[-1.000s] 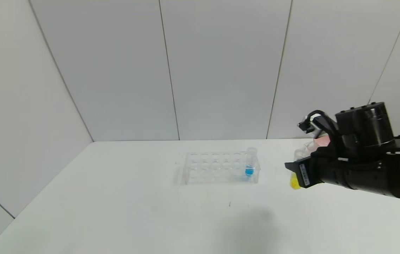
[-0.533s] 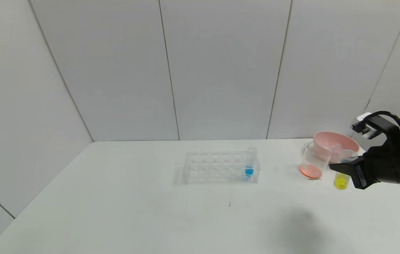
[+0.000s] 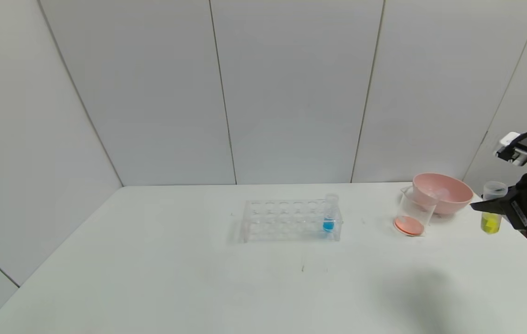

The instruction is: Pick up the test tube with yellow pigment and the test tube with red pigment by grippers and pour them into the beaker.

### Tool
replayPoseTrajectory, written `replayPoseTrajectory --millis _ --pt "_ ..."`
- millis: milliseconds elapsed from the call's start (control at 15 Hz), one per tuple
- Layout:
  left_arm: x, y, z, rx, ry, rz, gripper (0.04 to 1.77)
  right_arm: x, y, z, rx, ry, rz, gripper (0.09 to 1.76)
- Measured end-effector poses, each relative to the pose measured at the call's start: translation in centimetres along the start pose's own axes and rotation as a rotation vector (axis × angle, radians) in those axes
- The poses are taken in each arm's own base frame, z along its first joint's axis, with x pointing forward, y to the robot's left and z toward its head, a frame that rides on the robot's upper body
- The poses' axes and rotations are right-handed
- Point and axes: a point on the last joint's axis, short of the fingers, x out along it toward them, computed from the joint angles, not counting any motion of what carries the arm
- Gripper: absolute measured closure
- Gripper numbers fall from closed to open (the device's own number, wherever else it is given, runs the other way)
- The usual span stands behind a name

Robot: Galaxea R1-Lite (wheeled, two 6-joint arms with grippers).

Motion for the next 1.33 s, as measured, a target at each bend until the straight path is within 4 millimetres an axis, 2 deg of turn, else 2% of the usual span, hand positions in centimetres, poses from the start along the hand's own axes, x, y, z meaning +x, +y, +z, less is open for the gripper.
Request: replayPoseTrajectory --millis 733,1333 --pt "0.0 0.0 0.0 0.000 0.000 0.000 0.09 5.7 -4.9 2.7 -0.169 0.121 0.032 1.30" --pt "0.0 0.0 0.0 0.000 0.000 0.000 0.09 8.5 -5.9 5.2 -0.353 0.276 0.039 1.30"
